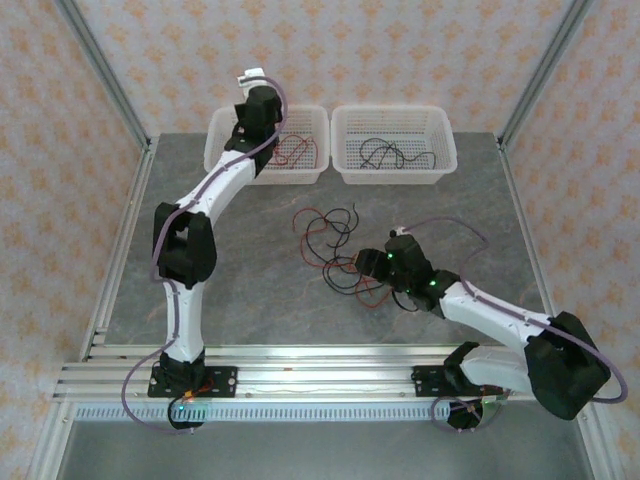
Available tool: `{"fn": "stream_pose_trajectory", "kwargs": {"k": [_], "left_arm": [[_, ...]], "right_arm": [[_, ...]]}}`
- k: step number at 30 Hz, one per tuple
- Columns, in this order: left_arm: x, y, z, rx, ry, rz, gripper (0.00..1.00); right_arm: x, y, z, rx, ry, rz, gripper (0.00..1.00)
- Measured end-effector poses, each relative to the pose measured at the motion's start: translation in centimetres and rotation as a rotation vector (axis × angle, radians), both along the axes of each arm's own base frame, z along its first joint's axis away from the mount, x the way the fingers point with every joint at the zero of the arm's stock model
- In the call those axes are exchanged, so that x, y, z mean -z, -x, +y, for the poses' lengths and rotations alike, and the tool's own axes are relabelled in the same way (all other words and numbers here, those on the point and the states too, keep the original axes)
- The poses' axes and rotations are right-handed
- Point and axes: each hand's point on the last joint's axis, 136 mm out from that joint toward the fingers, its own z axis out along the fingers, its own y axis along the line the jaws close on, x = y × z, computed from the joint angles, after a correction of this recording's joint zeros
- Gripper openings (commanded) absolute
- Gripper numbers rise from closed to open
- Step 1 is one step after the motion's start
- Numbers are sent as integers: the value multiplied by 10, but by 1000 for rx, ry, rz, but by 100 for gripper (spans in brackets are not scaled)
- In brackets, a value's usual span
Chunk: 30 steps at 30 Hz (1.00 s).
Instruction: Untangle the cables
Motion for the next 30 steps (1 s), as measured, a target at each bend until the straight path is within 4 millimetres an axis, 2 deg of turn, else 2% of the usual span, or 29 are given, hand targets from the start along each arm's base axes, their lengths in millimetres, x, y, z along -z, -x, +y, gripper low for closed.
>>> {"fn": "stream_pose_trajectory", "kwargs": {"k": [8, 17, 19, 23, 26, 30], "left_arm": [[70, -13, -13, 52, 4, 122, 0], [153, -14, -17, 74, -13, 308, 1], [169, -12, -16, 74, -13, 347, 9], [192, -9, -15, 78, -20, 411, 41], [188, -10, -14, 77, -13, 414, 62], [173, -14, -15, 78, -7, 390, 75]], "right_arm": [[0, -6, 5, -8, 8, -2, 69], [1, -6, 5, -10, 13, 0, 69], [0, -7, 5, -10, 12, -1, 69], [-1, -7, 6, -10, 11, -3, 69], [-1, -7, 6, -10, 11, -3, 69], [-1, -7, 5, -10, 11, -3, 69]]}}
